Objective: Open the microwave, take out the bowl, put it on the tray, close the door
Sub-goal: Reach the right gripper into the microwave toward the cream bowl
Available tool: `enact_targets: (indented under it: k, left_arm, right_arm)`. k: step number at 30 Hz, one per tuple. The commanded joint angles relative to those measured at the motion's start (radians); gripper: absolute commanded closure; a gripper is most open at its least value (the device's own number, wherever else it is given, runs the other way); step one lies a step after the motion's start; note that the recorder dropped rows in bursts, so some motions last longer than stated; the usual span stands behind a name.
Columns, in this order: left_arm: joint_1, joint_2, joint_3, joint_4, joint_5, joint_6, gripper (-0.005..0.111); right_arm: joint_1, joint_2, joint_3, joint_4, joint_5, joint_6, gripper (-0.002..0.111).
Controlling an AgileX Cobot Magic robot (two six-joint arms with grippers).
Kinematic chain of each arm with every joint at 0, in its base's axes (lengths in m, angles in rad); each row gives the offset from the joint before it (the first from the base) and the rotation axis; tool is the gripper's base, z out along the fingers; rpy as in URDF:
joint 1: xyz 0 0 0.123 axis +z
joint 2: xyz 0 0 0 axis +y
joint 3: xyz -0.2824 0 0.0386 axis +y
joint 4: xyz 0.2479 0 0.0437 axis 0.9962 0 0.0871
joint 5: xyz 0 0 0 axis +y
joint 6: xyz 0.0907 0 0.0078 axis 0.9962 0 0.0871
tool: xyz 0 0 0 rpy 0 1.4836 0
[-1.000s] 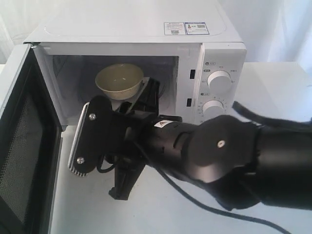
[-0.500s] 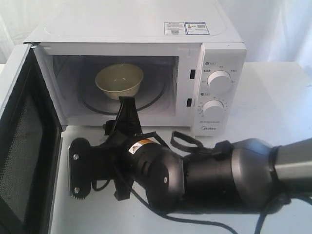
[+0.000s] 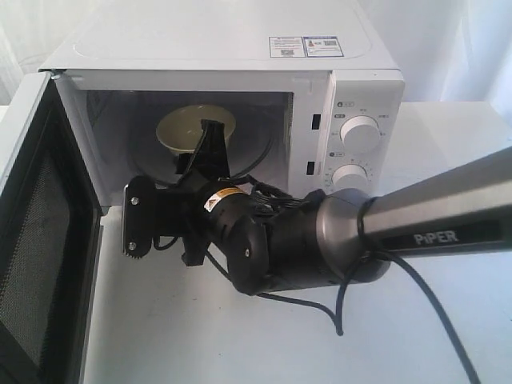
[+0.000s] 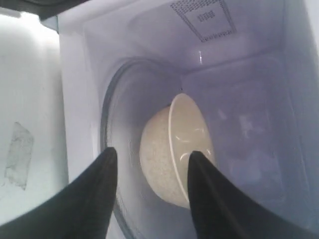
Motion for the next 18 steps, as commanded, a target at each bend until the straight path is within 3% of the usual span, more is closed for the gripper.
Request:
enact_targets:
  k: [1,18]
  left_arm:
    - [0.001,-0.004,0.005,-0.008,0.002,-0.001,0.107]
    - [0.001,-0.004,0.005,-0.008,0.002,0.001,0.107]
  right_arm:
    - [-0.039,0.059,-0.057,-0.012,-0.055,0.004,0.064]
    - [-0.123,0.184,-0.243,-0.063,0.109,0.008,0.056]
